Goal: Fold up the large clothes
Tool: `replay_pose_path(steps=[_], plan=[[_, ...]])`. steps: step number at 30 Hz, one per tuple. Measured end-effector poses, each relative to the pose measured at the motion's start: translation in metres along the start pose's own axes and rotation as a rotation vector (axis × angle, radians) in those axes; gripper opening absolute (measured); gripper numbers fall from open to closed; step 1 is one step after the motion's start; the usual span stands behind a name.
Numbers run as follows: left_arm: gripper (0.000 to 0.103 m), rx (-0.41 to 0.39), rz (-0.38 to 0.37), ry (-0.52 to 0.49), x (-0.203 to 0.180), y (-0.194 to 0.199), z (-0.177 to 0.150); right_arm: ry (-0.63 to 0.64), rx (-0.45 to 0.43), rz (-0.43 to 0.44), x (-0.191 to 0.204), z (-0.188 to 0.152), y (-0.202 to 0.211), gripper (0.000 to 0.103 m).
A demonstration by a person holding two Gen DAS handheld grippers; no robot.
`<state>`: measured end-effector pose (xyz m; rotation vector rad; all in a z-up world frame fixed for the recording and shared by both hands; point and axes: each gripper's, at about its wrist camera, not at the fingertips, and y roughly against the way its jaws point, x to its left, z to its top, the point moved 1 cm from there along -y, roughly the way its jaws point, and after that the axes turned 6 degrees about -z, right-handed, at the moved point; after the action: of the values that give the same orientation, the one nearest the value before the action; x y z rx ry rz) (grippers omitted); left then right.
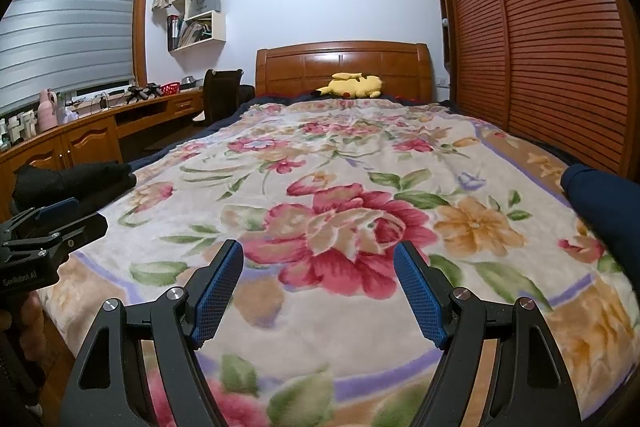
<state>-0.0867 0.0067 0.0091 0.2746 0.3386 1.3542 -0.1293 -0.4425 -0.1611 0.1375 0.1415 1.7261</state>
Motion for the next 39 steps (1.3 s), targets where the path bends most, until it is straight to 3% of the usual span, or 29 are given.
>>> replay_pose_path(steps=[39], plan=[[0.090, 0.006, -0.007, 0.007, -0.0010, 0.0003, -0.0005, -0.007, -0.012, 0.003, -0.0042, -0.0003, 0.0000, 0.079]])
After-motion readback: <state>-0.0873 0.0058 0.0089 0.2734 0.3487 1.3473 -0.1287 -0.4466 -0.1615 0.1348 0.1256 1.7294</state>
